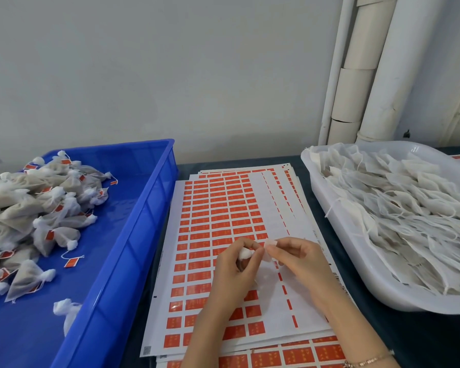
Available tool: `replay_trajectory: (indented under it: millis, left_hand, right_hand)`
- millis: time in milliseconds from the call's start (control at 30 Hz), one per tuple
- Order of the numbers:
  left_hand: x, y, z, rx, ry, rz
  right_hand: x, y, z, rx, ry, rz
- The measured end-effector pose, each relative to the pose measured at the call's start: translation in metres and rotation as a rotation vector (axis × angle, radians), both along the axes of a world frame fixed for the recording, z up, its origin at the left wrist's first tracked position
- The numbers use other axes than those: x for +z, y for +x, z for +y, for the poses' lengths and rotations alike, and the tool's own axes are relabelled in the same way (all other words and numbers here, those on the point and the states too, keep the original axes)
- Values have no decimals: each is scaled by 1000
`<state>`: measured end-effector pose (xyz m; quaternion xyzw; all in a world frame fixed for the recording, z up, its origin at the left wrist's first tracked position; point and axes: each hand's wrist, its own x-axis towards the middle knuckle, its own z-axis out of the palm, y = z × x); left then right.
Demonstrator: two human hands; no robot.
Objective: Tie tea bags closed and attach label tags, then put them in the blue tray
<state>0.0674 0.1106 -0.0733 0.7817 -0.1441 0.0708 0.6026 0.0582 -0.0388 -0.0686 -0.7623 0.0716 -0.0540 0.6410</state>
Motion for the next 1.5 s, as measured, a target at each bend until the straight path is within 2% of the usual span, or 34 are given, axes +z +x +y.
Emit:
replay_trajectory:
  millis: [467,700,1000,1267,1500]
  left_hand:
    - [-4,2,1,93,1,-42]
    - [-4,4,2,119,30,-32]
    - [-4,3,1,106,36,-43]
    - [-3,3,1,96,26,-45]
    - [-3,2,1,85,7,-23]
  right_hand:
    - [2,-1,-2,165,-2,-73]
    - [-6,2,-2,96,-143,-94]
    - [-8,2,1,54,-226,-124]
    - [-7,2,-1,10,-143,-123]
    - [-6,1,3,-26,-189,-188]
